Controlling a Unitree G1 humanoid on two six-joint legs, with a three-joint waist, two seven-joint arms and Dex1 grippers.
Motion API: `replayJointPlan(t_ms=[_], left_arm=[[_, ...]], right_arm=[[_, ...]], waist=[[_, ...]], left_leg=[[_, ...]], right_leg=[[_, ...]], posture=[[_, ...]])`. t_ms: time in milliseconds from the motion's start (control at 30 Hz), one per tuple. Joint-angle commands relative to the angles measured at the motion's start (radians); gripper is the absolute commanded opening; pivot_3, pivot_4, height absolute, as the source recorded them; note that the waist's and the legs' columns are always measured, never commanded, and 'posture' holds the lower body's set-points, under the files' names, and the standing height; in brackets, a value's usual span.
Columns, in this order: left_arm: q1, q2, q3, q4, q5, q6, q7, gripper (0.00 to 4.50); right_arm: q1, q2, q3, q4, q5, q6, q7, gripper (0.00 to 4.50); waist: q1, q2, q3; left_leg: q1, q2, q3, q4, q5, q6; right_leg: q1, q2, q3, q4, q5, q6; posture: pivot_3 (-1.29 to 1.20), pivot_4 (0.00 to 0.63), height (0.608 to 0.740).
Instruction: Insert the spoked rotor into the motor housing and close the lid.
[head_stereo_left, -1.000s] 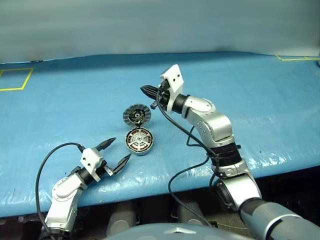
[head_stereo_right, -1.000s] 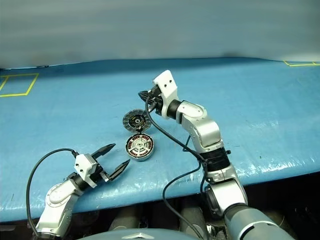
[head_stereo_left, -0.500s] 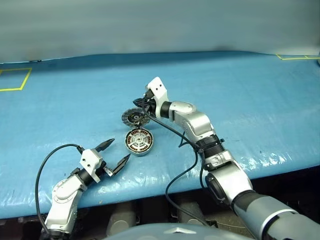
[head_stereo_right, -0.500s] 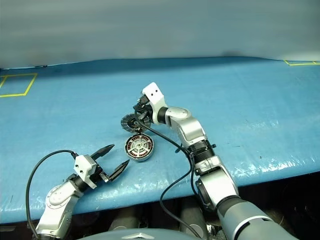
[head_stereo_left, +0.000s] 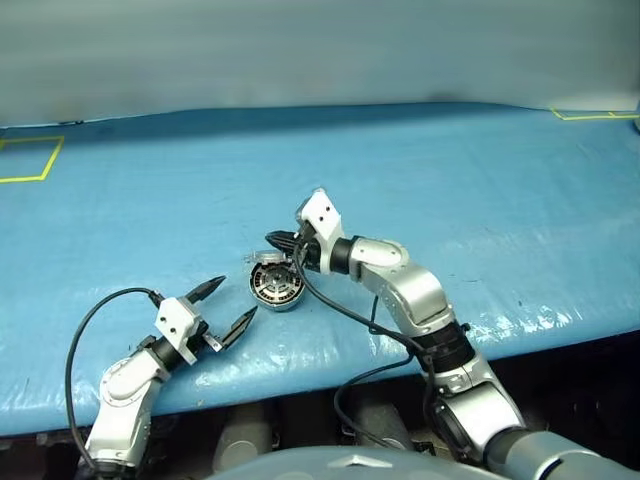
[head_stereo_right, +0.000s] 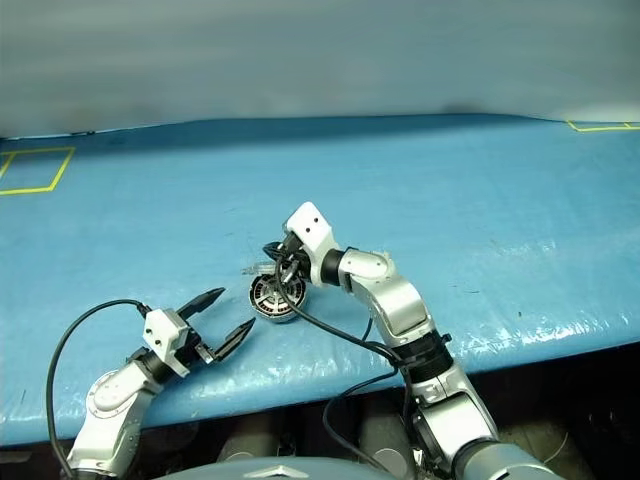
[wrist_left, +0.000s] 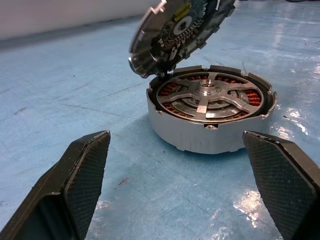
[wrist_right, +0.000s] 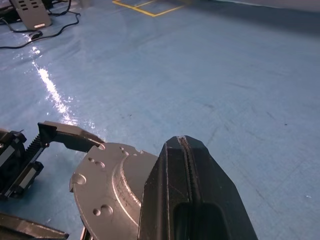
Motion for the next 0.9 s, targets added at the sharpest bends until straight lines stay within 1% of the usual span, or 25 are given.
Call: replayJointPlan(t_ms=[33,267,533,900], left_arm=[[-0.006,0.012,0.024,-0.030,-0.012,-0.004,0.000,4.50],[-0.008,0.008,0.032,-0.037,-0.027,0.005,0.002,4.50],[-0.010,0.004,0.024,-0.041,-0.020,0.009,0.002,4.50],[-0.024,-0.005,0.011,-0.040,-0.011,0.014,-0.003,4.50]], right_arm=[[0.034,-0.001,0.021,-0.089,-0.004,0.009,-0.027,0.02],[0.106,-0.008,0.057,-0.133,0.006,0.029,-0.037,0.02],[0.145,-0.030,0.107,-0.119,-0.038,0.022,-0.061,0.02],[0.182,-0.011,0.125,-0.075,-0.040,0.015,-0.079,0.02]], waist=[[0.001,0.000,0.000],[0.002,0.000,0.000],[0.002,-0.001,0.000],[0.003,-0.001,-0.001]], left_leg=[[0.000,0.000,0.000,0.000,0.000,0.000],[0.000,0.000,0.000,0.000,0.000,0.000],[0.000,0.000,-0.001,0.000,0.000,0.000],[0.003,0.000,-0.001,0.000,0.000,0.000]], right_leg=[[0.000,0.000,0.000,0.000,0.000,0.000],[0.000,0.000,0.000,0.000,0.000,0.000],[0.000,0.000,0.000,0.000,0.000,0.000],[0.000,0.000,-0.001,0.000,-0.001,-0.001]], posture=[[0.00,0.150,0.740],[0.00,0.150,0.740],[0.00,0.150,0.740],[0.00,0.150,0.740]])
